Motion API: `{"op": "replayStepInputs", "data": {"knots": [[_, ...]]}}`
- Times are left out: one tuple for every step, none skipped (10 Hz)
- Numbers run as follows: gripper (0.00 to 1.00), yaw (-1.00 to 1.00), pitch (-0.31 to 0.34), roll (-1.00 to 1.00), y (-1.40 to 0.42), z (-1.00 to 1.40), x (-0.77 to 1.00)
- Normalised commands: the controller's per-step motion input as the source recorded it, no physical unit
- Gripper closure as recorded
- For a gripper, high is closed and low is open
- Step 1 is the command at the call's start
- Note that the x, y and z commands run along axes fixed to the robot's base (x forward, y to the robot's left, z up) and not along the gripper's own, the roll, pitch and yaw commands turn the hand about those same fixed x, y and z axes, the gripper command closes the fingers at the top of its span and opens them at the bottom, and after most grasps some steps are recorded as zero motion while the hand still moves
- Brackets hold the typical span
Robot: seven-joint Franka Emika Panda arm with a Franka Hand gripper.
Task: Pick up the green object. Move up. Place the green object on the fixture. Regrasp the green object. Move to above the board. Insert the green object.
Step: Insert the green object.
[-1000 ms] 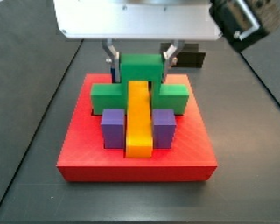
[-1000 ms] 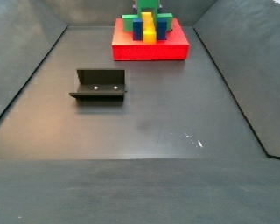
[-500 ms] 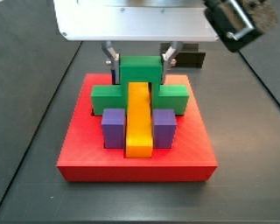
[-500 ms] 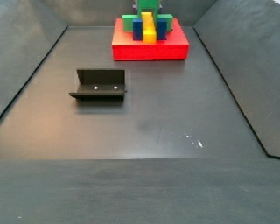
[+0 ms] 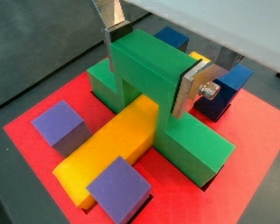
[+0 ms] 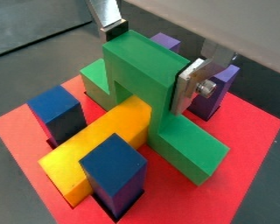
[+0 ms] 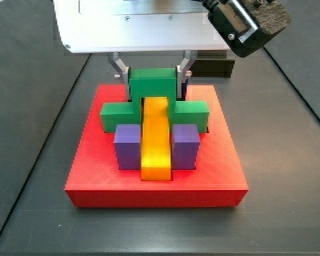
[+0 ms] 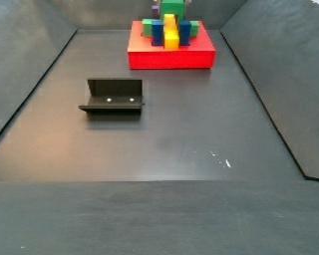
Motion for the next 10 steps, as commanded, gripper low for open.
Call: {"op": "replayStepInputs", "data": {"knots": [[1.00,0.00,-0.046,0.00,-0.16,-0.21,0.23],[1.00,0.07,-0.011,0.13,-0.13,-0.30,0.26],[1.00,0.06,0.000,0.26,-0.16,-0.31,0.23],[1.00,0.02,0.000,0.20,-0.09,-0.37,0.17],[1.00,0.00,0.000,0.19,-0.05,-0.43,0.14],[1.00,0.00,0.000,0.22,-0.02,-0.55,0.06],[1.00,0.00,-0.029,0.20,0.00,-0.68,0.00],[1.00,0.00,-0.079,0.14,-0.01,-0.71,-0.03],[1.00,0.00,0.000,0.00,0.00,-0.06,0.00],[1.00,0.00,0.000,0.00,0.00,0.00,0.00]]}}
